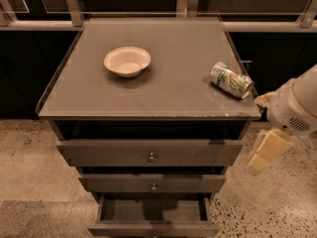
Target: Close bottom drawer
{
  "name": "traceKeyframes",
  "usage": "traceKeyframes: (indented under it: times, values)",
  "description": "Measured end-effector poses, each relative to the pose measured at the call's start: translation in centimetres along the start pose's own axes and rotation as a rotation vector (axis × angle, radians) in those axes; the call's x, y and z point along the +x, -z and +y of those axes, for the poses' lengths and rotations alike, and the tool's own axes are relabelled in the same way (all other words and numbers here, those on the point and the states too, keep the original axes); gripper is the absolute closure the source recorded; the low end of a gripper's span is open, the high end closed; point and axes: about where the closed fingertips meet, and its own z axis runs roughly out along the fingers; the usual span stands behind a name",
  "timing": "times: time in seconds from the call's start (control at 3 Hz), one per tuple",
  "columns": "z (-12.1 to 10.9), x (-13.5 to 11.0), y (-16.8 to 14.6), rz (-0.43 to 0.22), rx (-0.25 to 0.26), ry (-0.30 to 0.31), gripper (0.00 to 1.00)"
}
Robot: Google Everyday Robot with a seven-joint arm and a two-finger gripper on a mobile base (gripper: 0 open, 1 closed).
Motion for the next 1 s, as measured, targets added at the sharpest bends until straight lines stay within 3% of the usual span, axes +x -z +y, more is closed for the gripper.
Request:
traceKeyframes:
  times: [0.67,1.0]
  values:
    - [1.2,3.4,-8.5,-0.015,-0.079,-0.130,0.00]
    - [1.2,4.3,-8.4,0.003,-0.075,-0.165,0.00]
